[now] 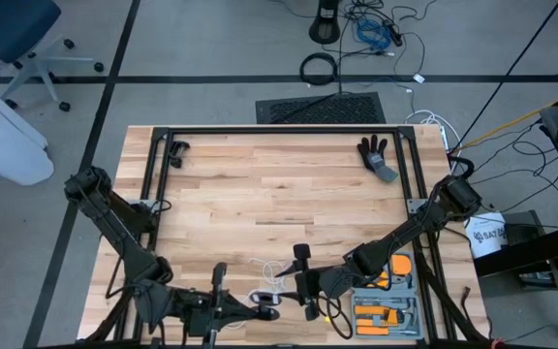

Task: Coil cords
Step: Coil the white cable wire onto the spool

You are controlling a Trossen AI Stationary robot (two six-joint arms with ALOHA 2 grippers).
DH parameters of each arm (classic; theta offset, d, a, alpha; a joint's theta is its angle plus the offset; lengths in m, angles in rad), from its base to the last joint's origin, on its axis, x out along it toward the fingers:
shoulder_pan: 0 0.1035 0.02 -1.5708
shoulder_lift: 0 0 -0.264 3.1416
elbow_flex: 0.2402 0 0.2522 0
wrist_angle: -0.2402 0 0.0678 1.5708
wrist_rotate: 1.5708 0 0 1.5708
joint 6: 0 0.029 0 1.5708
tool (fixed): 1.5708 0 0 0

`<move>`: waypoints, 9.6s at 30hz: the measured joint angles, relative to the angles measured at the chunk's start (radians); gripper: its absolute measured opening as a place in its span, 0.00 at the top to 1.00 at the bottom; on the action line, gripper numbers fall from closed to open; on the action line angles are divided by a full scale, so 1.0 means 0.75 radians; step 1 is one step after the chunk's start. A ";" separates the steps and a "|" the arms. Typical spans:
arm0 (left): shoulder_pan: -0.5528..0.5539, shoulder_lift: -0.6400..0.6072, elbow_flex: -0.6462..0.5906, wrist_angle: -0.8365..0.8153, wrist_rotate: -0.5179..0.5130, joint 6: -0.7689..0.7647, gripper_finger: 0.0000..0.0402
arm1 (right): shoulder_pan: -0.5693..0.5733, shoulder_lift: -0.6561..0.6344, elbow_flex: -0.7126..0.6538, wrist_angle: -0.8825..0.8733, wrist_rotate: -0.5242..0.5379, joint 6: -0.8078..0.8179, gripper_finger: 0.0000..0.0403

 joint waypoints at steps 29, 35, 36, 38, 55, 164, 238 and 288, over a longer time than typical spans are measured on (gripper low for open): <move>0.000 0.000 0.000 0.013 -0.002 0.013 1.00 | -0.039 0.025 0.001 -0.007 -0.039 0.085 0.69; 0.000 -0.001 0.000 0.035 -0.002 0.032 1.00 | -0.052 0.023 0.001 -0.010 -0.075 0.078 0.94; -0.001 -0.001 0.000 0.034 -0.002 0.032 1.00 | -0.047 0.015 0.001 -0.012 -0.081 0.065 0.97; -0.006 -0.001 0.000 0.028 -0.003 0.031 1.00 | -0.034 -0.010 0.001 -0.026 -0.081 0.051 0.98; -0.015 -0.001 0.000 0.023 -0.038 -0.006 1.00 | 0.055 -0.280 0.001 -0.309 -0.128 0.016 1.00; 0.215 0.164 -0.001 0.070 0.841 -0.348 1.00 | 0.110 -0.161 0.243 -0.154 0.164 -0.503 1.00; -0.006 -0.016 0.000 -0.010 -0.140 -0.152 1.00 | 0.076 -0.116 0.267 -0.222 0.159 0.334 0.56; 0.005 -0.016 0.000 -0.010 -0.153 -0.139 1.00 | 0.060 -0.110 0.267 -0.144 -0.142 0.338 0.59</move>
